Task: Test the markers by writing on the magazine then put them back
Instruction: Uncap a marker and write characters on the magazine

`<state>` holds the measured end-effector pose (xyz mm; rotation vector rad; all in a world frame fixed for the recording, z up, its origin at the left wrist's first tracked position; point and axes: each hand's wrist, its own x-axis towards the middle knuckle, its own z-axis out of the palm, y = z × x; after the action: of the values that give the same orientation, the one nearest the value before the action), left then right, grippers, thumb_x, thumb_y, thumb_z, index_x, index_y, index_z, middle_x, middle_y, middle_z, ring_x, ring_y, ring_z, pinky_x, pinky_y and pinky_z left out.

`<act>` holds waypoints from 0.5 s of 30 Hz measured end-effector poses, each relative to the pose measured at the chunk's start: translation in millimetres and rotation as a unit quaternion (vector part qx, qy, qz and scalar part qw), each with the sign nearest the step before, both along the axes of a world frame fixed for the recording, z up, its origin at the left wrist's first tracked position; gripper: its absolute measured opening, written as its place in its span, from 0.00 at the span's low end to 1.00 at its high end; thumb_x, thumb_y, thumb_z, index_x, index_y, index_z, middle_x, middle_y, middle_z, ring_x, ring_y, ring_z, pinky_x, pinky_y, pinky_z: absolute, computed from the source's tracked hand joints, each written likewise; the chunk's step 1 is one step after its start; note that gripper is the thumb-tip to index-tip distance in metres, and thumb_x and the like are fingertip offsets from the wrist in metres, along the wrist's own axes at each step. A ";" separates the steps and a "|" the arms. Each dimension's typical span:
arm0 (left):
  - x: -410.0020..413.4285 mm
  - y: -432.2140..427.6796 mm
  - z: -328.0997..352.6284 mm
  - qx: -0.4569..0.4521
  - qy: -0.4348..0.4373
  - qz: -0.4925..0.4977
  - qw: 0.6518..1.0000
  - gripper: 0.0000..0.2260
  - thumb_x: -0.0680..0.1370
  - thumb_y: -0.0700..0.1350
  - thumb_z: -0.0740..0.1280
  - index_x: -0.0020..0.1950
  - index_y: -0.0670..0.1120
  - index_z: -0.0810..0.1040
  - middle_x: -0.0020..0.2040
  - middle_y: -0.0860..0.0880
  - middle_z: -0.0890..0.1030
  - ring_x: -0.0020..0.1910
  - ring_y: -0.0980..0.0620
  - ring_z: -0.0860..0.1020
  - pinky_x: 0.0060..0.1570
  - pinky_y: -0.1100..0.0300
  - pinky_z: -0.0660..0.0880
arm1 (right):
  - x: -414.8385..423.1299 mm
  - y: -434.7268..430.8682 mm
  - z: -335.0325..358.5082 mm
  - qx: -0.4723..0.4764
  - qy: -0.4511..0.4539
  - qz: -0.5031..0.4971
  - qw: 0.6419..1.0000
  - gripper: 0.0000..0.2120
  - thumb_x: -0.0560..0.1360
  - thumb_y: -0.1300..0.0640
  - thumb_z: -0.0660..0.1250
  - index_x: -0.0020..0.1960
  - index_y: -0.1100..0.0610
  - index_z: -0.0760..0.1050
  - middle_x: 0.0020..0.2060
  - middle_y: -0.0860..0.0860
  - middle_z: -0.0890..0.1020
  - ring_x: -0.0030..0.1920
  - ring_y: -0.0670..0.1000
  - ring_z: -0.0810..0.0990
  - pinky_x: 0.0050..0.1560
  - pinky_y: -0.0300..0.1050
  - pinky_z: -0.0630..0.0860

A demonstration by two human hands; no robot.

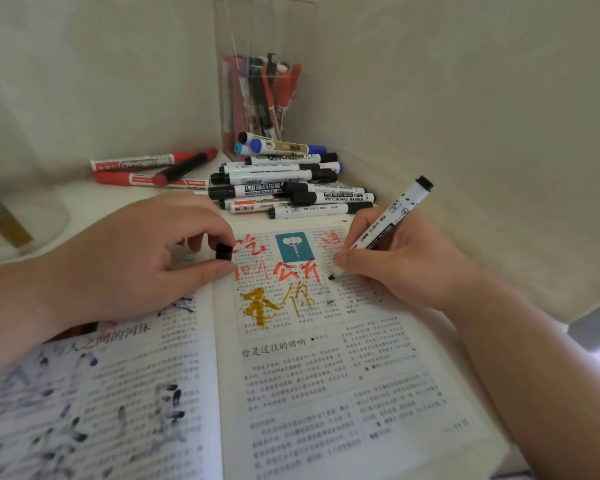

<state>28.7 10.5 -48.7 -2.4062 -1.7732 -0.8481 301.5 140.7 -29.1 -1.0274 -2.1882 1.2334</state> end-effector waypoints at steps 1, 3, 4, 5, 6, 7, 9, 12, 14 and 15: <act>0.0 0.0 0.2 -0.002 -0.002 0.000 1.000 0.12 0.75 0.62 0.65 0.52 0.58 0.79 0.48 0.66 0.75 0.46 0.60 0.75 0.47 0.71 0.69 | -1.3 -1.0 0.6 0.003 -0.009 0.000 1.000 0.10 0.68 0.55 0.78 0.38 0.57 0.77 0.33 0.60 0.81 0.35 0.53 0.78 0.38 0.50 0.74; -0.5 0.5 0.3 -0.005 -0.004 -0.002 1.000 0.12 0.76 0.63 0.64 0.52 0.59 0.79 0.48 0.65 0.76 0.46 0.59 0.75 0.46 0.71 0.69 | -2.3 -1.1 2.2 0.006 -0.018 -0.003 1.000 0.11 0.70 0.59 0.77 0.37 0.59 0.76 0.31 0.57 0.78 0.33 0.52 0.77 0.38 0.50 0.73; -0.5 0.8 0.3 -0.006 -0.004 -0.002 1.000 0.12 0.76 0.63 0.64 0.52 0.59 0.79 0.48 0.65 0.76 0.46 0.59 0.75 0.46 0.71 0.69 | -1.6 -0.3 2.5 0.002 -0.018 -0.001 1.000 0.11 0.71 0.61 0.77 0.36 0.58 0.75 0.29 0.53 0.77 0.31 0.49 0.75 0.36 0.46 0.71; -0.7 1.0 0.4 -0.007 -0.004 -0.001 1.000 0.12 0.76 0.63 0.64 0.53 0.59 0.79 0.48 0.65 0.76 0.46 0.59 0.76 0.47 0.71 0.69 | -0.6 -0.1 3.4 -0.008 -0.015 0.003 1.000 0.11 0.72 0.63 0.77 0.36 0.57 0.76 0.27 0.50 0.76 0.29 0.47 0.74 0.34 0.43 0.70; -0.8 1.0 0.4 -0.007 -0.005 -0.001 1.000 0.12 0.76 0.63 0.64 0.53 0.60 0.79 0.48 0.65 0.76 0.46 0.59 0.76 0.47 0.70 0.69 | 0.7 -0.5 4.5 -0.017 -0.013 0.012 1.000 0.11 0.72 0.63 0.77 0.36 0.56 0.77 0.26 0.47 0.77 0.28 0.46 0.74 0.32 0.40 0.69; -1.0 0.9 0.3 -0.009 -0.005 0.000 1.000 0.12 0.76 0.63 0.64 0.53 0.60 0.79 0.48 0.66 0.76 0.46 0.60 0.75 0.47 0.71 0.69 | 1.3 -1.7 6.0 -0.022 -0.016 0.023 0.999 0.11 0.72 0.62 0.77 0.35 0.54 0.77 0.26 0.47 0.77 0.27 0.45 0.74 0.31 0.37 0.69; -1.3 0.9 0.2 -0.011 -0.001 0.000 1.000 0.12 0.76 0.63 0.64 0.53 0.59 0.80 0.48 0.67 0.75 0.46 0.60 0.75 0.47 0.73 0.69 | 0.8 -3.3 7.3 -0.009 -0.025 0.035 0.999 0.11 0.72 0.61 0.77 0.35 0.54 0.78 0.26 0.47 0.77 0.28 0.45 0.74 0.31 0.37 0.69; -1.4 1.2 -0.1 -0.014 0.006 0.001 1.000 0.12 0.76 0.62 0.64 0.54 0.59 0.80 0.48 0.67 0.75 0.46 0.61 0.75 0.47 0.76 0.67 | 2.1 -2.2 8.2 0.001 -0.027 0.032 0.999 0.11 0.72 0.64 0.76 0.35 0.58 0.76 0.27 0.51 0.75 0.29 0.46 0.74 0.33 0.40 0.69; -1.6 0.7 -0.9 -0.017 0.006 0.003 1.000 0.12 0.76 0.62 0.64 0.54 0.59 0.79 0.48 0.66 0.76 0.46 0.61 0.75 0.48 0.76 0.66 | 3.4 -3.4 10.3 -0.019 -0.030 0.055 0.998 0.10 0.72 0.65 0.76 0.36 0.62 0.77 0.28 0.56 0.78 0.31 0.49 0.76 0.33 0.42 0.73; -1.9 0.5 -1.2 -0.018 0.005 0.003 1.000 0.13 0.76 0.63 0.63 0.55 0.59 0.79 0.48 0.66 0.76 0.46 0.61 0.75 0.48 0.76 0.67 | 3.8 -3.7 10.6 -0.026 -0.031 0.061 0.997 0.09 0.73 0.66 0.76 0.37 0.63 0.77 0.29 0.56 0.79 0.30 0.50 0.77 0.32 0.41 0.73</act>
<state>26.9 11.0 -49.9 -2.4224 -1.8058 -0.8083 305.3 137.0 -18.4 -0.9762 -2.3071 1.3354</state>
